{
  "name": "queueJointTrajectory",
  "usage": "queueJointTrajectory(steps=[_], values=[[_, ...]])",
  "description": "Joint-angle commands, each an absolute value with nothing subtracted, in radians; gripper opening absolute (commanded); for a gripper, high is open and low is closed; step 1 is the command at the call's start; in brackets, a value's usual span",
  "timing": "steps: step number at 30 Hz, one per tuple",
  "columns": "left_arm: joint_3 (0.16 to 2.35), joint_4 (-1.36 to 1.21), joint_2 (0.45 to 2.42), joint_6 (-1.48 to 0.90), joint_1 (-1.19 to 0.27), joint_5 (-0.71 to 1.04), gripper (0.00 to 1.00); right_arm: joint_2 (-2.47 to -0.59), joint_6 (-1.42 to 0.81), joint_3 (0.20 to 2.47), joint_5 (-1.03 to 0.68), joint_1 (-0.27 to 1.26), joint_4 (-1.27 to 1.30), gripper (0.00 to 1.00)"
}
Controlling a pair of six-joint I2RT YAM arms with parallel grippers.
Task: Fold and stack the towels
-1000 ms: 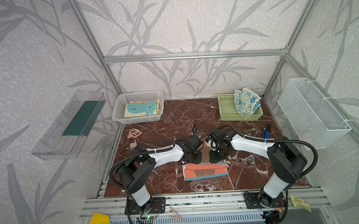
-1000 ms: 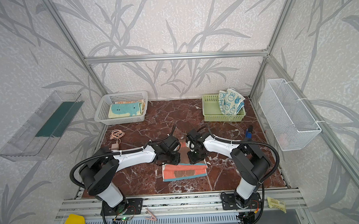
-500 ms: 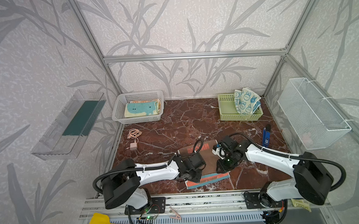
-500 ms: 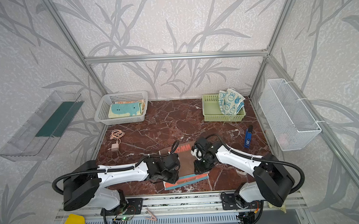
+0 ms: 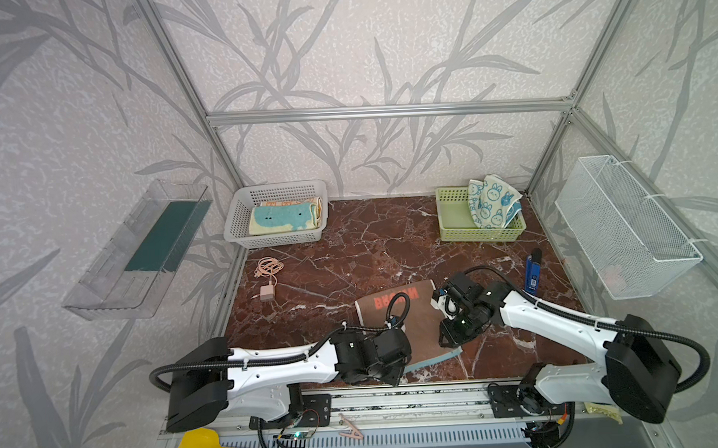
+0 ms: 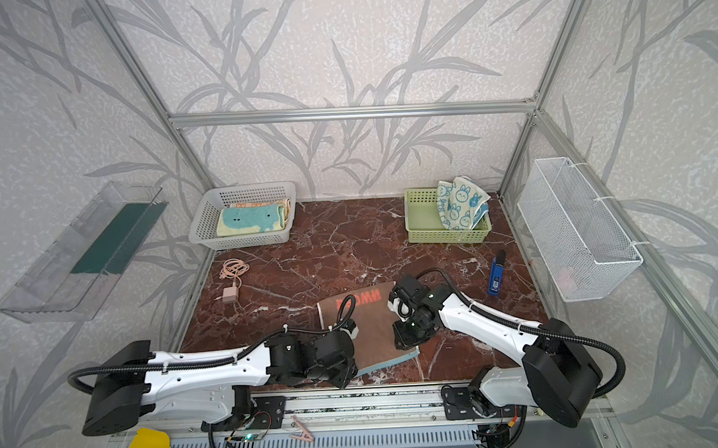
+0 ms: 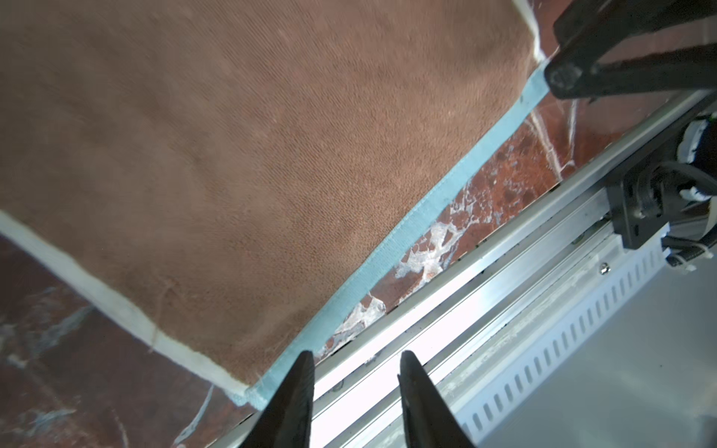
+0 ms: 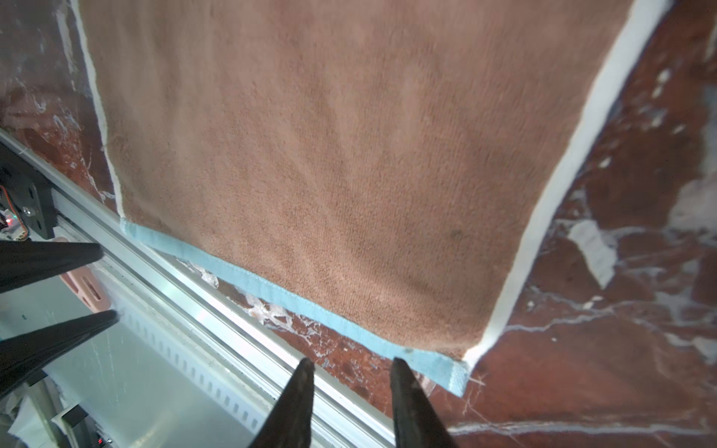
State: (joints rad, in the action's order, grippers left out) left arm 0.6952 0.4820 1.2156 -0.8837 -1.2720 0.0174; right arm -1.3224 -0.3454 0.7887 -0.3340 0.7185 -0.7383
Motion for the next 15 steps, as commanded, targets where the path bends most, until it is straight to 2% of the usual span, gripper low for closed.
queueJointTrajectory(steps=[1,4,8,12,15], values=[[0.661,0.557,1.119,-0.909,-1.204,-0.106,0.44,-1.377,-0.293,0.863,-0.251,0.692,-0.75,0.36],[0.621,0.515,1.058,-0.858,-1.002,-0.015,0.47,-1.458,-0.268,0.942,-0.257,0.628,-0.714,0.38],[0.614,0.461,1.044,-0.735,-0.767,0.016,0.54,-1.561,-0.247,1.051,-0.269,0.563,-0.653,0.38],[0.639,0.375,1.139,-0.634,-0.537,0.17,0.56,-1.667,-0.222,1.145,-0.268,0.507,-0.643,0.39],[0.654,0.292,1.24,-0.626,-0.427,0.306,0.56,-1.729,-0.219,1.179,-0.279,0.465,-0.628,0.42]])
